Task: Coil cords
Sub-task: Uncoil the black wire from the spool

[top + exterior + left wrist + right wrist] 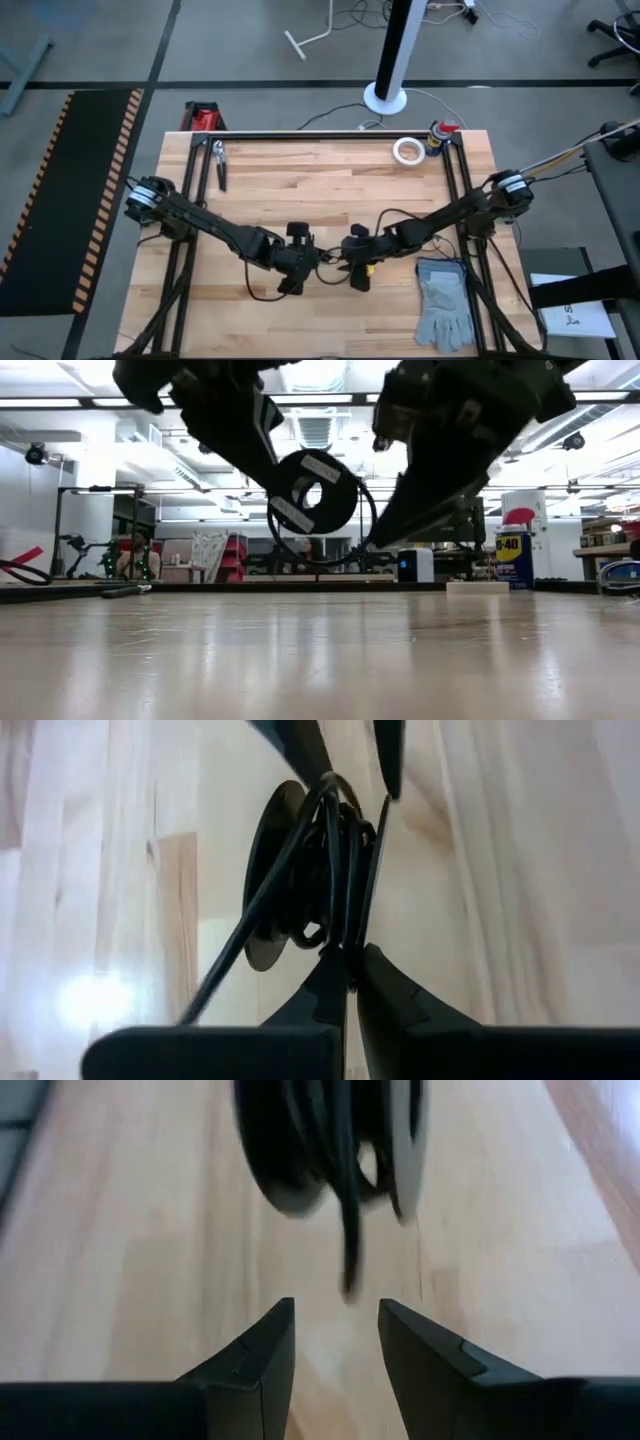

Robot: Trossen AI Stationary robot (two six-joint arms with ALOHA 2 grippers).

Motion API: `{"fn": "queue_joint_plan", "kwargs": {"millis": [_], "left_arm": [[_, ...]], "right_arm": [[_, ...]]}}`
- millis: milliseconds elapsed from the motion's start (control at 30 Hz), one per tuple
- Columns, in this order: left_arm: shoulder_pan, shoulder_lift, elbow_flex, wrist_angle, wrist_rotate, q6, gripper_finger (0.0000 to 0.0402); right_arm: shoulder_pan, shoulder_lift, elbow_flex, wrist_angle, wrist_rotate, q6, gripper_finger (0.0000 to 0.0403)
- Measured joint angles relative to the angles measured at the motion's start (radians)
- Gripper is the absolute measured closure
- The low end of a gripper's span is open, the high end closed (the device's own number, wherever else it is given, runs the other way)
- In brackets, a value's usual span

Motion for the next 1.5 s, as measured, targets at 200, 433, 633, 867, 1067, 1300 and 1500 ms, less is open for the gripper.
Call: {"fn": "queue_joint_plan", "kwargs": {"millis": [200, 433, 633, 867, 1067, 1300, 1500], "left_arm": [[-0.005, -0.014, 0.035, -0.047, 0.022, 0.014, 0.0401], [-0.006, -0.042, 0.036, -0.056, 0.021, 0.025, 0.0401], [-0.006, -0.077, 0.036, -0.055, -0.011, 0.026, 0.0401], [-0.007, -0.106, 0.036, -0.042, -0.014, 0.028, 0.0401], [-0.010, -0.140, 0.036, -0.019, -0.023, 0.036, 0.0401], [-0.025, -0.157, 0.036, -0.006, -0.034, 0.043, 0.0401], [-0.035, -0.157, 0.033, -0.009, -0.040, 0.046, 0.0401]], "right_arm": [[0.000, -0.068, -0.078, 0.041, 0.002, 0.005, 0.0268], [0.000, -0.090, -0.115, 0.191, 0.005, 0.007, 0.0261], [0.000, -0.087, -0.115, 0.235, 0.012, -0.008, 0.0266], [0.000, -0.088, -0.115, 0.270, 0.038, -0.047, 0.0287], [0.000, -0.089, -0.115, 0.290, 0.040, -0.082, 0.0336], [0.009, -0.109, -0.115, 0.314, 0.045, -0.120, 0.0398], [0.022, -0.154, -0.115, 0.310, 0.062, -0.140, 0.0403]]}}
